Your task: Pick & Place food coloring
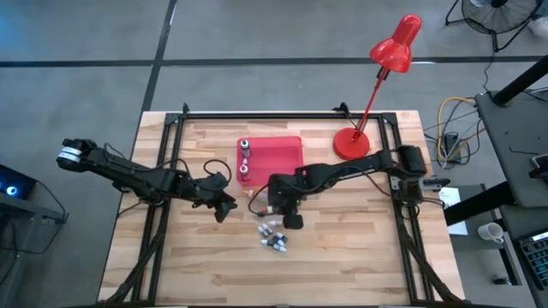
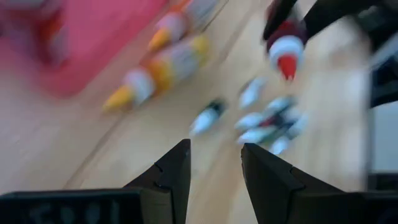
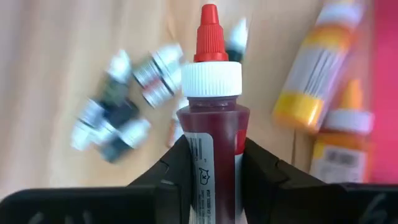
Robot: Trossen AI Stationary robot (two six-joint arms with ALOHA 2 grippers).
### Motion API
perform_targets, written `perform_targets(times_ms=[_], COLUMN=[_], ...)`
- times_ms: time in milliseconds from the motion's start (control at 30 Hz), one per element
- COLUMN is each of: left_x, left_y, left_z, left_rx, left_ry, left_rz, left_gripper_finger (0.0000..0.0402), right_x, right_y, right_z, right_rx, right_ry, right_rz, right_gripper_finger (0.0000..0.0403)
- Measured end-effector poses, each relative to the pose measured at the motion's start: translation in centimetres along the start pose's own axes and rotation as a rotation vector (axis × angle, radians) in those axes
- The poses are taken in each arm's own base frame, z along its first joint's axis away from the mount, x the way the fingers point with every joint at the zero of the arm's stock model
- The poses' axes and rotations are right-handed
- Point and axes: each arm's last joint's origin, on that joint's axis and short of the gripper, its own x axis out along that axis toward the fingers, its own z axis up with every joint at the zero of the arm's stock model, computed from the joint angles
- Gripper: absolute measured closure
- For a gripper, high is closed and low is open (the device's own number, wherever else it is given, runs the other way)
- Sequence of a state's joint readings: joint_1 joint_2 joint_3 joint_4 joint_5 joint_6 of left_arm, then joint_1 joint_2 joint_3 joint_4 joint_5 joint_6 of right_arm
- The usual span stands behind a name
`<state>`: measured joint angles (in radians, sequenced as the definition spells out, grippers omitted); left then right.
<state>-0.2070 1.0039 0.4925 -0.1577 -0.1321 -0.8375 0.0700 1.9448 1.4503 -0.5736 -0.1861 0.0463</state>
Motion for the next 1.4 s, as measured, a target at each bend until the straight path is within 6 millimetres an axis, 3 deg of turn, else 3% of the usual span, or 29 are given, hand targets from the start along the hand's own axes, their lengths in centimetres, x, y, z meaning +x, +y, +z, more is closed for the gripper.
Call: perform_targets(times_ms=[200,333,533,1033,1267,1400], left_x=[-0.8,-1.3,-1.4,1.8,1.0,0.6], left_y=[-2.6,-3.4,-4.0,-5.9,-5.6,-5.8], left_z=[2.5,3.5,4.1,5.1,5.6,6.1], left_rx=[0.06,0.144,0.241,0.398,0.454,0.473], left_ry=[-0.226,-0.305,-0.287,-0.153,-0.144,-0.161], left_rz=[-0.228,-0.205,-0.149,-0.075,0.106,0.115], left_gripper_finger=[0.0286,0.0286,0.0286,0.0286,0.0286,0.0286], right_x=[-2.6,-3.0,-2.9,-2.9,-3.0,-3.2], right_y=[0.3,0.2,0.3,0.0,-0.1,-0.1], right_z=[1.6,2.1,2.1,2.1,2.5,2.6], right_rx=[0.056,0.099,0.119,0.134,0.13,0.128], right_ry=[-0.17,-0.225,-0.226,-0.239,-0.272,-0.282], right_rz=[-0.027,-0.036,-0.034,-0.063,-0.07,-0.068], right_gripper_finger=[0.0294,0.0295,0.0298,0.0298,0.0298,0.0298])
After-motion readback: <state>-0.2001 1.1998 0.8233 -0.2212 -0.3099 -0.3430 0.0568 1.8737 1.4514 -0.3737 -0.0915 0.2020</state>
